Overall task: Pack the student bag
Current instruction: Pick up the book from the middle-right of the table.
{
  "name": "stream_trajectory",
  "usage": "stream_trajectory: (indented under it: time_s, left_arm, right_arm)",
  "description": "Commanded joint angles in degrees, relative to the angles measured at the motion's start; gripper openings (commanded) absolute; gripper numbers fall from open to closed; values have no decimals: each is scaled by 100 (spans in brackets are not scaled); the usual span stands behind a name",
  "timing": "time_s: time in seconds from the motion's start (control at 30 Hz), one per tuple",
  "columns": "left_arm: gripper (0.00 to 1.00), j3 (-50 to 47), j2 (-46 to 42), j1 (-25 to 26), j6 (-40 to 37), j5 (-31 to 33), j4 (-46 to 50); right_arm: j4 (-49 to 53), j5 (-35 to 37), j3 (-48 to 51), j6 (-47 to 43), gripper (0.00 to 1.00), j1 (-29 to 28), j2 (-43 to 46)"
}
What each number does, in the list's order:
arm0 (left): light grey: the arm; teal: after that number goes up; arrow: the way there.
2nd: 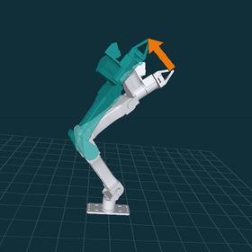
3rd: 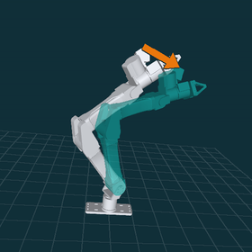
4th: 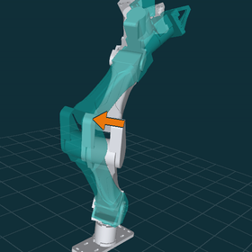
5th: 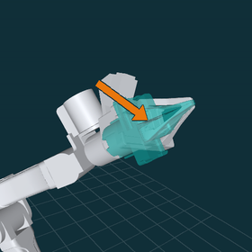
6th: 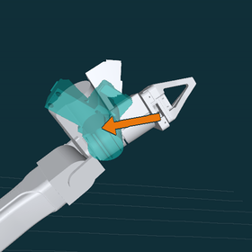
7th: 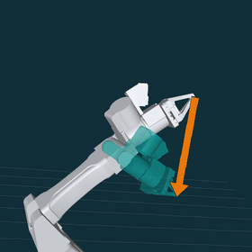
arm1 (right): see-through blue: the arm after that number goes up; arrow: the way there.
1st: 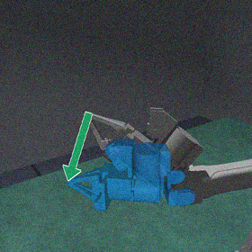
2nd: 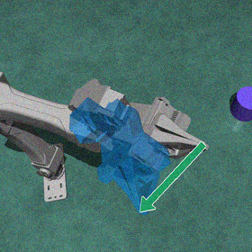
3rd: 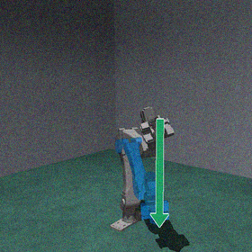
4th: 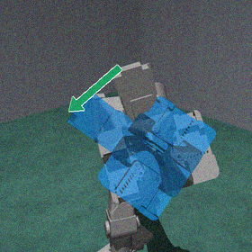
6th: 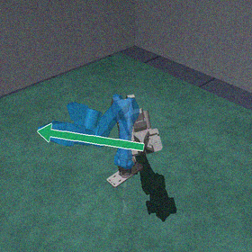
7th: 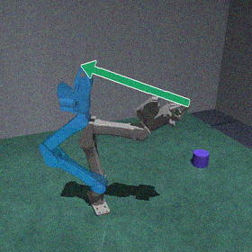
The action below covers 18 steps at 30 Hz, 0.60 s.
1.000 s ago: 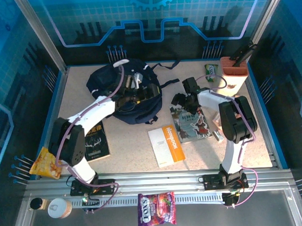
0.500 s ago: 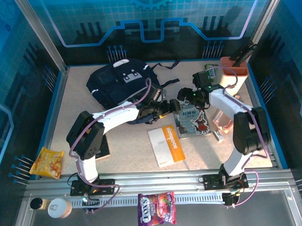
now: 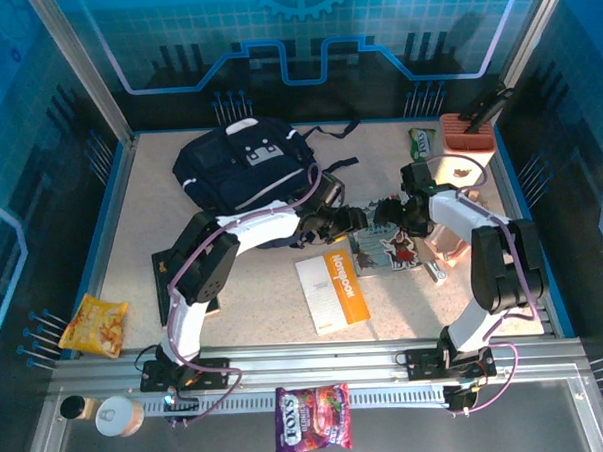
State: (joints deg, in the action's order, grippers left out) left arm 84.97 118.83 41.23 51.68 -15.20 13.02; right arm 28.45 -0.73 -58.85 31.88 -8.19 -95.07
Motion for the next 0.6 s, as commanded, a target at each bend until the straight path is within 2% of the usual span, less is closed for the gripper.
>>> stream_trajectory:
  time_s: [0.0,0.13,0.3,0.57]
  left_arm:
    - [61,278,194,41,11,168,458]
    - [60,413,375,40,52,205,558]
    - [52,650,626,46,97,152,726]
    - [53,761,815,35,221,-43,662]
  right_arm:
    - [43,-116,-33,-94,83,89,-249]
    - [58,-110,-71,-102,83,102,-454]
    - [141,-72,-61,-44,83,127,-638]
    - [56,-204,24,38,83,142,-732]
